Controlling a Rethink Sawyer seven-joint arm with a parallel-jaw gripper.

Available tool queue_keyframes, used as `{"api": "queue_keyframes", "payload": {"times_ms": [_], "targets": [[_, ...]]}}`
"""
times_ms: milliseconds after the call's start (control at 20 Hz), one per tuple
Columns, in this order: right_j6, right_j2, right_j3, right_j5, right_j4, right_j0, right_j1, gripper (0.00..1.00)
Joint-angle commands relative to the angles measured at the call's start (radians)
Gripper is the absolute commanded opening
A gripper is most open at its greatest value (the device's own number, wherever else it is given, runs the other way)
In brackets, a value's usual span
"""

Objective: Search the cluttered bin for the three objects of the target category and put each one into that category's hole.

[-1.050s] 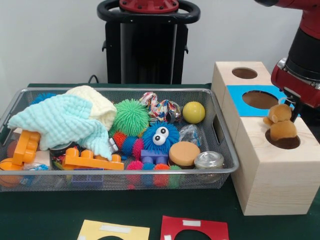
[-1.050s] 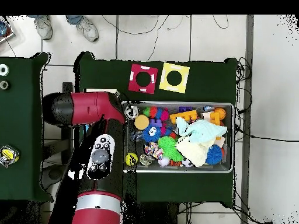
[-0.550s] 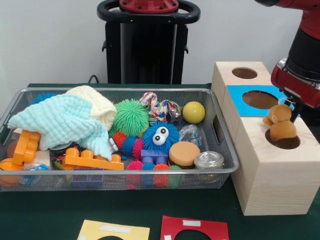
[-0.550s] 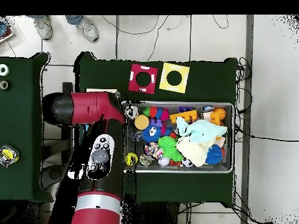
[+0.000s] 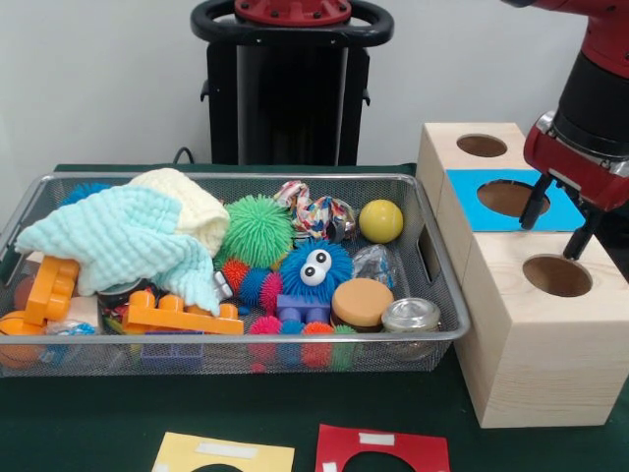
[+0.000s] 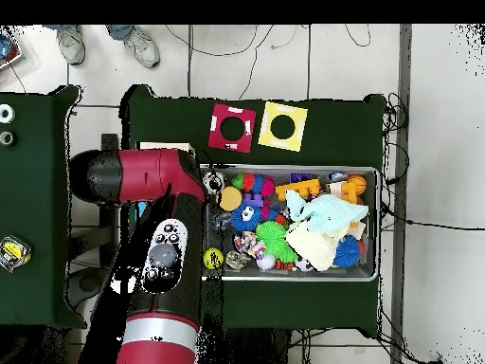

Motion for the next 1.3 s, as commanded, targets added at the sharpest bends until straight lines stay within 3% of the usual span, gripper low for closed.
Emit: {"api": "queue_keyframes", "payload": {"times_ms": [50,400,900,1300], "targets": [[0.111,0.044,0.050,-0.062,0.001,-0.030,0.064,1.00],[0.094,0.064,0.026,-0.026,0.018,-0.043,0.057,1.00],[0.067,0.033,-0.066,0.210,0.029,-0.079,-0.041,1.00],[0.038,0.000,-0.074,0.190,-0.016,-0.108,-0.079,1.00]]}}
